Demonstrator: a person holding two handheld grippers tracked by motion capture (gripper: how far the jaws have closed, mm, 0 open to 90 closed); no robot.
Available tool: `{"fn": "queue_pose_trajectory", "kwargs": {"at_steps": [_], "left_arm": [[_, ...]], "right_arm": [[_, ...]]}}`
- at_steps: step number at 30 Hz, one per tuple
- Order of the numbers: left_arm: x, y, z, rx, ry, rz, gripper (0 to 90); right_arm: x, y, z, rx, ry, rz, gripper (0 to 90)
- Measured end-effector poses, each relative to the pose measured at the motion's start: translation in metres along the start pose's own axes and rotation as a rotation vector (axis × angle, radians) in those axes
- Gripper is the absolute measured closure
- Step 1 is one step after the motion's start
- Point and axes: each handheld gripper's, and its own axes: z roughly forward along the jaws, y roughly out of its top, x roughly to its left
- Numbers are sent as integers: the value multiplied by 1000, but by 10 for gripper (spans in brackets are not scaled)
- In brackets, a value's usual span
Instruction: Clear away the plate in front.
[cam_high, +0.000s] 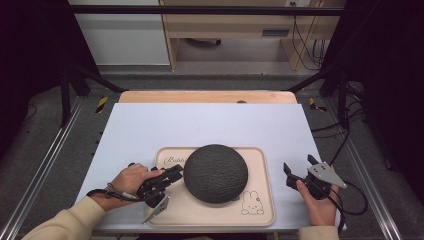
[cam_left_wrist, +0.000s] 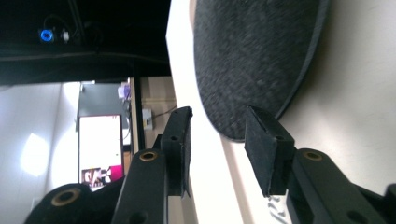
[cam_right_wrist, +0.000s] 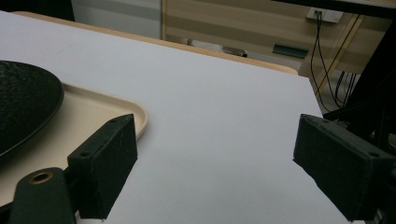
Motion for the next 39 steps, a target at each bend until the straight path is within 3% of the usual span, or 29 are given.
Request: {"fn": "queue_pose_trajectory", "kwargs": {"at_steps": [4,13,20,27,35,39], "left_arm": [[8,-4,3,25,18,-52,565],[20,-10,12,100,19,-109,456],[30,-18,11,183,62,-213,393],[38,-27,7,255,124,-343,337],[42,-33,1,391,164,-410,296],[41,-39,-3,450,200,-476,282]], "right_arm": [[0,0,0,-6,2,-1,134],[-1,1,0,-12,11,4,132],[-1,1,2,-13,25,-4,126],[0,2,3,-20,47,-6,121],[-1,1,8,-11,62,-18,115],[-2,1,8,-10,65,-26,113]]}}
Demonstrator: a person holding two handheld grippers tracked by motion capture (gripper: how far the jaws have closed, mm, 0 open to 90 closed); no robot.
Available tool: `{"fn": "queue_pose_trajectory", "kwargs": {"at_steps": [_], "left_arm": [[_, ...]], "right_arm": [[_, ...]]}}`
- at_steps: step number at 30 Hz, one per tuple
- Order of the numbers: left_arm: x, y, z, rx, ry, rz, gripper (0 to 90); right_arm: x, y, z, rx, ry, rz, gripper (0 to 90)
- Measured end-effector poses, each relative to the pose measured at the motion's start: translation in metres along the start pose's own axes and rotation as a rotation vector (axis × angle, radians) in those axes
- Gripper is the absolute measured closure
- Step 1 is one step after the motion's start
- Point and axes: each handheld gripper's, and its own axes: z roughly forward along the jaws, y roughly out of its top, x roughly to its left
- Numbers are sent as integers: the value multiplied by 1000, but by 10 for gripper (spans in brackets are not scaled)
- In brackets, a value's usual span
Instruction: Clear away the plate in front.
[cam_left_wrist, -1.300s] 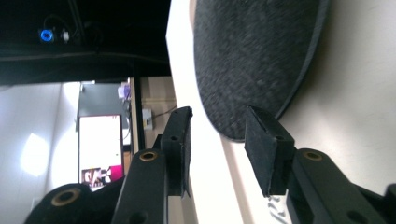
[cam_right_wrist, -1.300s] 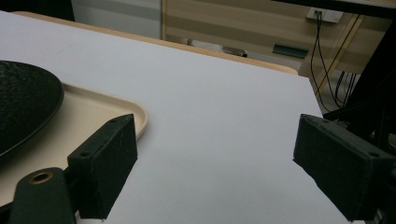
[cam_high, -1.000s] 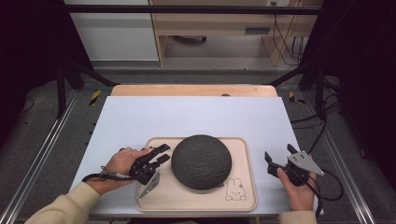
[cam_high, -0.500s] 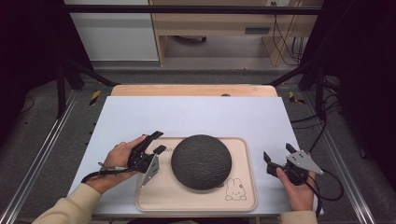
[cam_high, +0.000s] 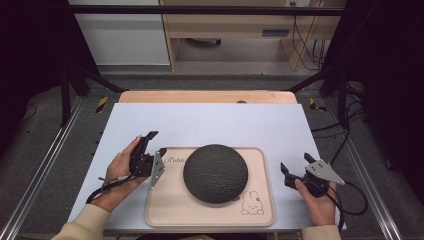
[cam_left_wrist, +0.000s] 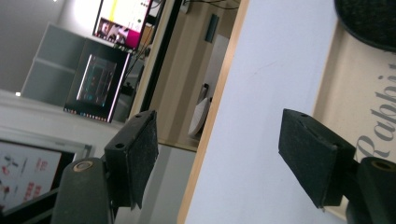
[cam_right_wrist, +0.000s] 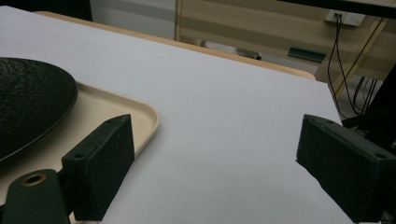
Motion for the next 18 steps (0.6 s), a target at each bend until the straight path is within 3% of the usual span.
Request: {"fn": "queue_pose_trajectory", "kwargs": {"at_steps": [8,11,12,13,14,18], "left_arm": [[2,-7,-7,39,3,-102,268],[7,-13,-12,38,1,-205,268],[11,-19,-16,49,6,-270,265],[11,-19,-16,49,6,-270,264],[13,-22,-18,53,8,-304,264],[19,-39,-26,66,6,-486,245]], "right_arm": [[-1,1,-2,-10,-5,16,110],[-1,1,-2,-12,-6,15,110],[-1,1,-2,-11,-8,17,110],[-1,1,-2,-11,-8,17,110],[-2,1,-2,-10,-9,17,110],[-2,1,-2,-10,-10,22,104]]}}
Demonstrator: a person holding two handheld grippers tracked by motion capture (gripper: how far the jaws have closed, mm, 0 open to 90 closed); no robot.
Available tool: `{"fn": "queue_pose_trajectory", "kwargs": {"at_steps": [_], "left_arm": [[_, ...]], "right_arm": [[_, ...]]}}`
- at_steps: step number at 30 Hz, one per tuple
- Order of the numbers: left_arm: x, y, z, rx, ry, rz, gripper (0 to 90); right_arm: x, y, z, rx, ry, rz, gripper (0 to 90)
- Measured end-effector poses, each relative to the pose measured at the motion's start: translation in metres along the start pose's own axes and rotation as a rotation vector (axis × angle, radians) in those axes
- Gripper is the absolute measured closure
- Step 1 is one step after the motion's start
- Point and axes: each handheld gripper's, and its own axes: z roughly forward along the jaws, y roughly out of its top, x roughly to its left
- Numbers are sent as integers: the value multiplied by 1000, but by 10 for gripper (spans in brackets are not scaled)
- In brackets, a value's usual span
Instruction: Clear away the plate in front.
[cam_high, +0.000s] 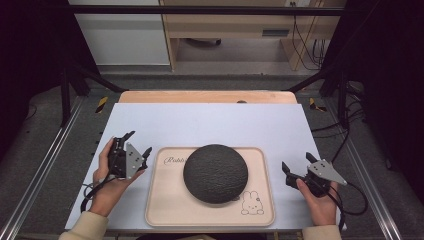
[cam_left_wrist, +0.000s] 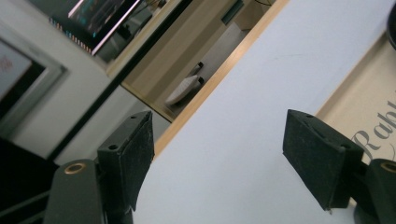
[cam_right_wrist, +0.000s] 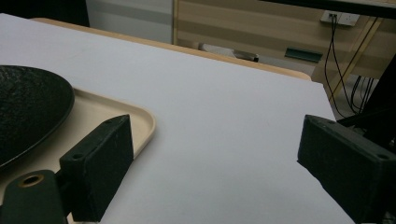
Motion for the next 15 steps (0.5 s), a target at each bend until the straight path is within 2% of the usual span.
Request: {"fn": "queue_pose_trajectory", "kwargs": {"at_steps": [1,2,3,4,6,8,9,10,13,15], "left_arm": [[4,-3,-2,3,0,-39,239],[8,-8,-5,4,-1,-99,234],[10,-11,-6,5,-3,-137,227],[13,-16,-8,10,-6,-193,208],[17,-25,-13,14,-11,-286,196],[20,-33,-18,21,-12,-350,161],[21,-38,-21,20,-32,-400,132],[22,-41,-23,33,-51,-430,98],[21,-50,-30,25,-71,-543,84],[21,-53,-35,24,-75,-596,73]], "right_arm": [[0,0,0,0,-1,0,103],[0,0,0,0,0,4,102],[0,0,0,0,3,10,99],[0,0,0,8,10,27,88],[-1,0,0,12,9,26,84],[-1,0,1,18,11,28,74],[-1,0,1,20,13,30,70],[0,1,1,28,20,48,61],[-1,1,2,47,26,72,51],[-1,2,2,55,30,87,47]]}}
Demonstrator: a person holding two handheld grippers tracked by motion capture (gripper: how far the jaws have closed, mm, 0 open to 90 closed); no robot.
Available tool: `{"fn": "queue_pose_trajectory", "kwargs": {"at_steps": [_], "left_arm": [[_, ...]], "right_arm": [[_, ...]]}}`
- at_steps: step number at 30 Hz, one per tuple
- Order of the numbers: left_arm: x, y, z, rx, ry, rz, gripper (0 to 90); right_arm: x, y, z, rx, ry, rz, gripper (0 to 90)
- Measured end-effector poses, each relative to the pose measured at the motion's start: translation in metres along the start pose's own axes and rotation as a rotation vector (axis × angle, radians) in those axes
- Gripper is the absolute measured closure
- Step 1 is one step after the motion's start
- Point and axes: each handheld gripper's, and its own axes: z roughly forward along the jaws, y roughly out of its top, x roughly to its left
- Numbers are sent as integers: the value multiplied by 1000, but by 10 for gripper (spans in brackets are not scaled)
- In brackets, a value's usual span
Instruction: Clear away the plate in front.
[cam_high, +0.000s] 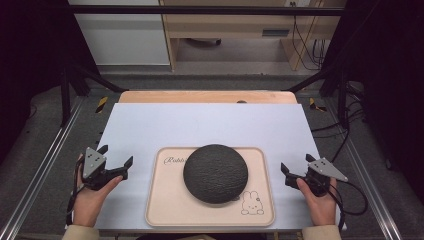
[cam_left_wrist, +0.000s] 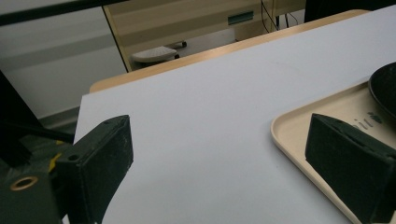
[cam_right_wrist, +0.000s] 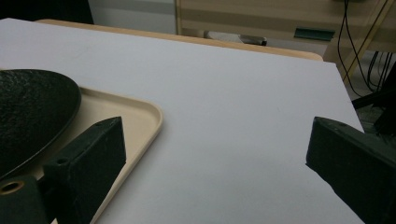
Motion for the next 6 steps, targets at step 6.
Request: {"fn": "queue_pose_trajectory", "kwargs": {"at_steps": [6], "left_arm": [[7,-6,-9,-15,-1,-137,60]], "right_arm": [[-1,1,1,40,-18,15,44]]}}
